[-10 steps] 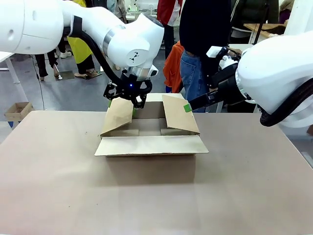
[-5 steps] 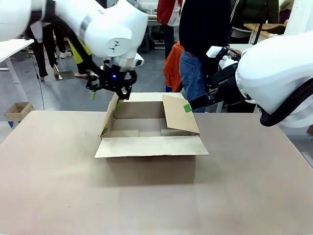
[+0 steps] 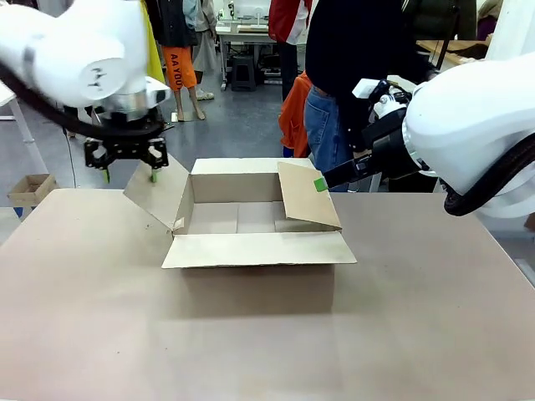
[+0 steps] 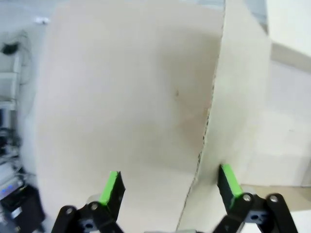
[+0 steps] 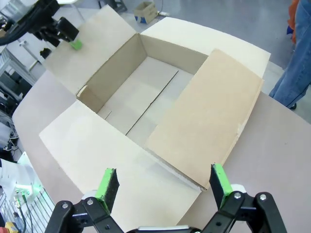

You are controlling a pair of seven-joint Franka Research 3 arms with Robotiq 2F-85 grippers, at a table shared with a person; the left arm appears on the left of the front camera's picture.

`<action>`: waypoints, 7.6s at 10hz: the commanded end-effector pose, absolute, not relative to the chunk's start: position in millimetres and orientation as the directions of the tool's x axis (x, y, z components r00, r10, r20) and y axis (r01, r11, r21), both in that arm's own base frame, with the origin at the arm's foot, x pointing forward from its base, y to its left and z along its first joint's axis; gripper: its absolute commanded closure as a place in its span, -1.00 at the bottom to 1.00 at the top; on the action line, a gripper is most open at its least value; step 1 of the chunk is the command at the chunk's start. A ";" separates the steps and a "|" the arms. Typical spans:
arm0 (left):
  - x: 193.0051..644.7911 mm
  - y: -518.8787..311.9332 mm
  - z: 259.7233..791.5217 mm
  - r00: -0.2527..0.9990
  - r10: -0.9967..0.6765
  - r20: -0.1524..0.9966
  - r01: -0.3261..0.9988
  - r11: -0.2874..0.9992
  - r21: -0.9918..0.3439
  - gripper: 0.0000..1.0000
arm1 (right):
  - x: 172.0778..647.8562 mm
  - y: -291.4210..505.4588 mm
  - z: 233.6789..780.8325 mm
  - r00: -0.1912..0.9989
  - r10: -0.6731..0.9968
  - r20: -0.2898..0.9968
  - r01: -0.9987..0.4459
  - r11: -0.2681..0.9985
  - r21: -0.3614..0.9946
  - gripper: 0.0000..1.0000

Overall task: Pack the gift set into the box.
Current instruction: Place both hands on the side flaps of the Package Box and spread them outward, then lift both hands away from the flaps of the Package Box.

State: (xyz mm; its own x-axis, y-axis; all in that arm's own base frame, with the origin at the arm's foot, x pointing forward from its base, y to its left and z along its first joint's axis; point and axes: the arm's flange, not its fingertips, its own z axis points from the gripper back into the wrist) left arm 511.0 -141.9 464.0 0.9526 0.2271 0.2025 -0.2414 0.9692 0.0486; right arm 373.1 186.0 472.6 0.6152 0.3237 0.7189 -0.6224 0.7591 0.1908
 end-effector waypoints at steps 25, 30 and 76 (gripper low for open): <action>506.5 -91.0 415.8 0.969 0.213 0.122 -0.179 0.954 -0.240 -1.00 | 533.0 417.1 411.9 0.919 0.287 0.269 -0.117 0.853 -0.508 -1.00; 506.5 -91.0 415.8 0.969 0.213 0.122 -0.179 0.954 -0.240 -1.00 | 559.3 391.6 386.1 0.937 0.205 0.284 -0.003 0.816 -0.579 -1.00; 506.5 -91.0 415.8 0.969 0.213 0.122 -0.179 0.954 -0.240 -1.00 | 527.7 187.4 450.1 0.928 0.111 0.355 -0.008 0.960 -0.280 -1.00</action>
State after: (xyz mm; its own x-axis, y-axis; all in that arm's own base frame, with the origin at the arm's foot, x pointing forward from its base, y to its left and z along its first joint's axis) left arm 507.4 -90.8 413.9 0.9717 0.2027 0.1216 -0.1673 0.9531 -0.2522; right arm 524.1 186.1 448.9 0.9318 0.1261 0.3402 -0.0341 0.9639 -0.2640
